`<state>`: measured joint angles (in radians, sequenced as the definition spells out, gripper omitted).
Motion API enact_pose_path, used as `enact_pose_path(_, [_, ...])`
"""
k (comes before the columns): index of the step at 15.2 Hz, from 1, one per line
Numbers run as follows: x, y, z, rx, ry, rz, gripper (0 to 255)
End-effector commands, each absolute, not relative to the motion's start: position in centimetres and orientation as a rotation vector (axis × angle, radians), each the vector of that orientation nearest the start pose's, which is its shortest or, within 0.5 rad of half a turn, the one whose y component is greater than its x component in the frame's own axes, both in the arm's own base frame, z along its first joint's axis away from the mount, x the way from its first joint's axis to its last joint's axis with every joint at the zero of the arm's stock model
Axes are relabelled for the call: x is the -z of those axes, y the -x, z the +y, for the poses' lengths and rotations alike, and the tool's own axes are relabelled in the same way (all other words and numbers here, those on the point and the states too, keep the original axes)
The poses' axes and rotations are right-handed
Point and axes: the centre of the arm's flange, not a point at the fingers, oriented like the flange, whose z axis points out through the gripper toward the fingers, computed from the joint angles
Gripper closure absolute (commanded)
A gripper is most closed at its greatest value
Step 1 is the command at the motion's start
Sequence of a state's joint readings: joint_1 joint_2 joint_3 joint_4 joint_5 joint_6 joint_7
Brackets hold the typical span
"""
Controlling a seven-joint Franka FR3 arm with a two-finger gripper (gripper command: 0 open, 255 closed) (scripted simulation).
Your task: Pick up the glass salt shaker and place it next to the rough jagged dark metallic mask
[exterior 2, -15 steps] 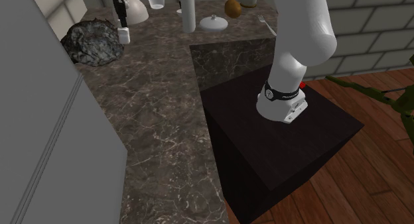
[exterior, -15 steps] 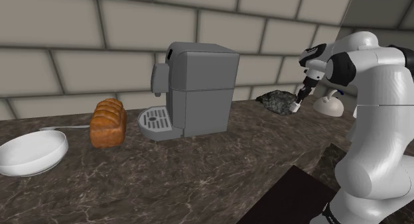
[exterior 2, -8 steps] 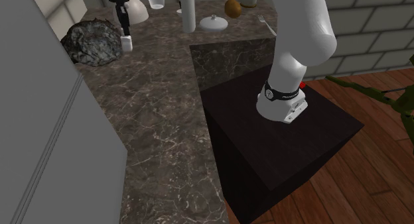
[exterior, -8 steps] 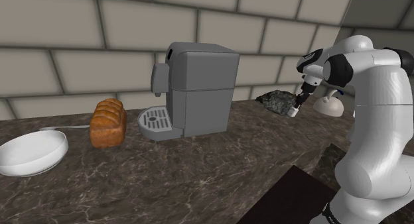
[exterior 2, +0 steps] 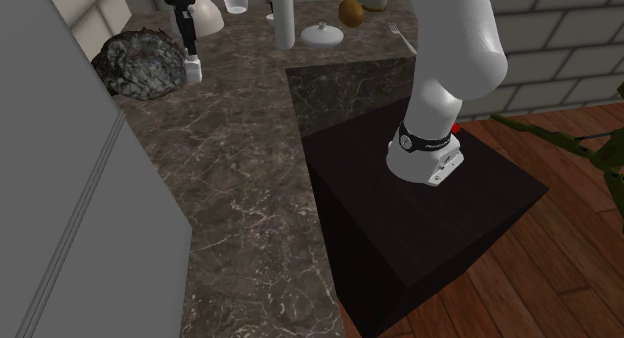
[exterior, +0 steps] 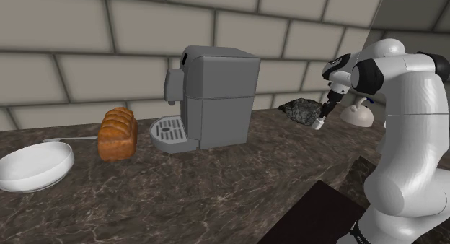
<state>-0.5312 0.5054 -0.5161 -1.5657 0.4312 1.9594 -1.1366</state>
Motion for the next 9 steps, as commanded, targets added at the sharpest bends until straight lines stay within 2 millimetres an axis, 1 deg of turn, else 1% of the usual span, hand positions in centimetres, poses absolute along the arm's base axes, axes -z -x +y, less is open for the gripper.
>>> enact_pose_path(1, [-37.7,-40.4,-54.6,0.18,3.033,0.052,0])
enact_pose_path(5, [-37.7,-40.4,-54.6,0.18,3.033,0.052,0])
enact_pose_path(8, [-41.7,-39.9,-55.0,0.18,3.033,0.052,0])
enact_pose_path(9, [-42.7,-39.8,-55.1,0.18,3.033,0.052,0])
